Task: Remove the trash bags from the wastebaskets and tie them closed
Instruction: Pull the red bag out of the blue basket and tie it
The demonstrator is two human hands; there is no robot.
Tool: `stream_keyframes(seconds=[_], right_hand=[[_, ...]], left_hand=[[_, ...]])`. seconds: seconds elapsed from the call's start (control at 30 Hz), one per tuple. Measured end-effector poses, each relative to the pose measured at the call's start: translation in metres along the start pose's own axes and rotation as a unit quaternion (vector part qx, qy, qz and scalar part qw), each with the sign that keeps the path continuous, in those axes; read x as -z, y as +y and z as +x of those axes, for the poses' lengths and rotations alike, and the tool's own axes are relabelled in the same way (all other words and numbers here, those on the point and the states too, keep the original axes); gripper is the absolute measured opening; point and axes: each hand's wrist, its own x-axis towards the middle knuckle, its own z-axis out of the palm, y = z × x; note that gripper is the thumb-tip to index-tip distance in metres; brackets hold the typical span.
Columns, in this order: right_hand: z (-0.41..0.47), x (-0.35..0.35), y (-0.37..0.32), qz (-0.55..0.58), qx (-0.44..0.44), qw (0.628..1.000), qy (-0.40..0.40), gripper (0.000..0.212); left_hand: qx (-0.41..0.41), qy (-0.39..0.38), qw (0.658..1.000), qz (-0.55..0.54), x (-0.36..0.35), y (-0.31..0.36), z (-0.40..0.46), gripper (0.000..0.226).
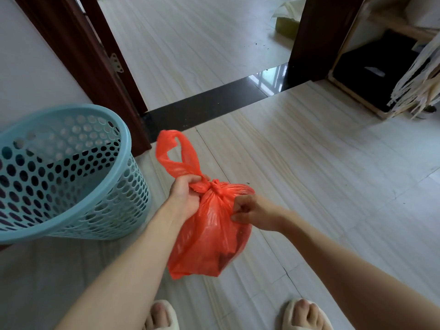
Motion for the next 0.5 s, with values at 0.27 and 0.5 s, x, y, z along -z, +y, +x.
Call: stream_keyframes(seconds=[0.27, 0.5], right_hand=[[-0.006, -0.015, 0.004, -0.058, -0.017, 0.996, -0.060, 0.010], [0.001, -0.013, -0.007, 0.166, -0.071, 0.968, 0.173, 0.015]], left_hand=[[-0.037, 0.038, 0.998, -0.040, -0.005, -0.015, 0.007, 0.024], [-0.071, 0.014, 0.996, 0.056, -0.013, -0.033, 0.004, 0.030]])
